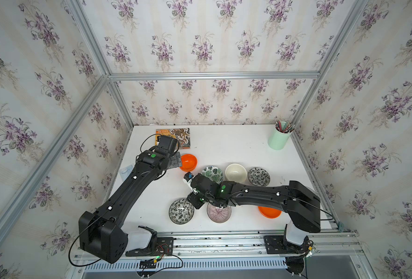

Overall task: Stack the bowls
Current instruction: Pick up the bowl from the center of the board.

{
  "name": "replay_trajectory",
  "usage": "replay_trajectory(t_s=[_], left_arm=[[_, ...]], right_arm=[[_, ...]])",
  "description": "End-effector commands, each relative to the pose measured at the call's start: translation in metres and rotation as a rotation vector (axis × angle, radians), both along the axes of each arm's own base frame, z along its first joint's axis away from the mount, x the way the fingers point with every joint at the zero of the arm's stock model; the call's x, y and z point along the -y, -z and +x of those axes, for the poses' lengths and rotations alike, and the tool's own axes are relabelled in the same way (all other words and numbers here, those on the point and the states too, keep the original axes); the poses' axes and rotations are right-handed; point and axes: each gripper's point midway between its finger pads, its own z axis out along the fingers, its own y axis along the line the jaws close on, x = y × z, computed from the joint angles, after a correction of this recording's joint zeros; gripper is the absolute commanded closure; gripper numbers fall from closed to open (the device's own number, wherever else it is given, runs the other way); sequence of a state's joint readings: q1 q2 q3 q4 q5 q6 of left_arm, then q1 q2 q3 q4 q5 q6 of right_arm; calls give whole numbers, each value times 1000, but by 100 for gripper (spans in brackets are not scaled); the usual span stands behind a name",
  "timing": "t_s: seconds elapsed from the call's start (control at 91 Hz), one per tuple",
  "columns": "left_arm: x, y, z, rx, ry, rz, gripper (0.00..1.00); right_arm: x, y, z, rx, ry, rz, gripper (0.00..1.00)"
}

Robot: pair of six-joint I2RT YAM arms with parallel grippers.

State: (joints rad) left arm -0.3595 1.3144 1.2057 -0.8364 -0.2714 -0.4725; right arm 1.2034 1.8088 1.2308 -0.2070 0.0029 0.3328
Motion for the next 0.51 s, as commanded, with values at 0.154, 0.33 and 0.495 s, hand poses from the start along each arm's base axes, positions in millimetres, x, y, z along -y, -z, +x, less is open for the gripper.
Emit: replay_trajectory(t_s=[0.154,0.33,0.495], left_arm=[[-7,-7,-6,19,-14,-18,6],[-6,-5,-6,19,-11,-27,6],[-4,-5,-5,18,-5,-31,6]], right_arm=[[-4,29,-3,-23,-26,-66,55],[-4,46,-13,-57,-47,-89,61],[-10,42,-20,-80,-68,-49,84]])
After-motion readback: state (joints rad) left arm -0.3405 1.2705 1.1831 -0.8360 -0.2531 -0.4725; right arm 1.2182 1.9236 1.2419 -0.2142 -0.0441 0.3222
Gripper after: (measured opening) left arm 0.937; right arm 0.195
